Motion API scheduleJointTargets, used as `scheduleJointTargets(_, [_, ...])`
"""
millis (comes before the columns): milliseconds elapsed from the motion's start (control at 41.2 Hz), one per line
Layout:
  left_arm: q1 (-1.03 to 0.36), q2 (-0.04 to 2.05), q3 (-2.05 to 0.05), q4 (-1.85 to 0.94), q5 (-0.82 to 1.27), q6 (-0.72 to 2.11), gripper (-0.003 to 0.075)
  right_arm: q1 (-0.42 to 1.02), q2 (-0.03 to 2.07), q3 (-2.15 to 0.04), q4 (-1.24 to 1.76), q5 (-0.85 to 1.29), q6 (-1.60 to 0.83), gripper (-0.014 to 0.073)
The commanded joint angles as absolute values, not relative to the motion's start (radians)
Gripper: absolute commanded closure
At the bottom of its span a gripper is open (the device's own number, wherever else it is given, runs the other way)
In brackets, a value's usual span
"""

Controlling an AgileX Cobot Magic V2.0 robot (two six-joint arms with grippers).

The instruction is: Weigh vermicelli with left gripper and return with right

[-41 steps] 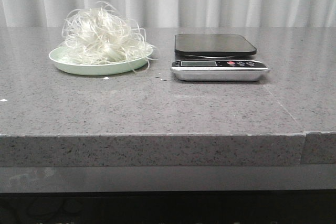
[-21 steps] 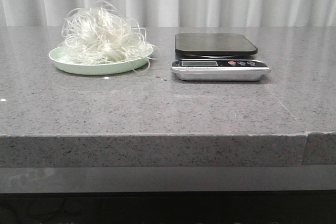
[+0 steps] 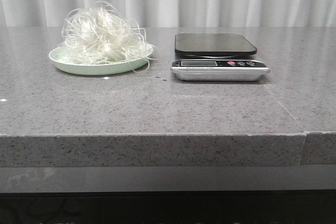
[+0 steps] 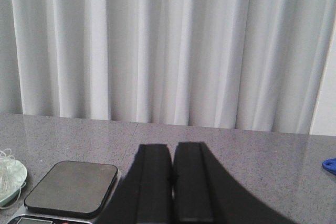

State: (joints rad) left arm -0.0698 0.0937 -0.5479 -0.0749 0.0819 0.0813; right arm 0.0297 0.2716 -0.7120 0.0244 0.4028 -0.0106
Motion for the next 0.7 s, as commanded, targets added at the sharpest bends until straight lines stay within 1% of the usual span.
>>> scheduleJointTargets(0, [-0.076,0.192,-0.638,-0.085,0.057,0.079,0.0578,0.025,0.358,-0.806,0.024,0.384,-0.011,0.0435])
scheduleJointTargets(97, [-0.076,0.289,-0.705,-0.085,0.114,0.079,0.0578,0.025,0.425,-0.855,0.024,0.441,-0.011,0.0435])
scheduleJointTargets(243, [-0.076,0.428,-0.775,-0.085,0.256,0.079,0.0578,0.025,0.529,-0.888,0.024,0.53,-0.011,0.0435])
scheduleJointTargets(388, [-0.076,0.534,-0.777,-0.085,0.32,0.079,0.0578,0.025,0.634,-0.888,0.024,0.611,-0.011,0.0435])
scheduleJointTargets(680, [-0.076,0.666,-0.776,-0.085,0.449,0.079,0.0578,0.025,0.792,-0.859,0.024,0.64,-0.011,0.0435])
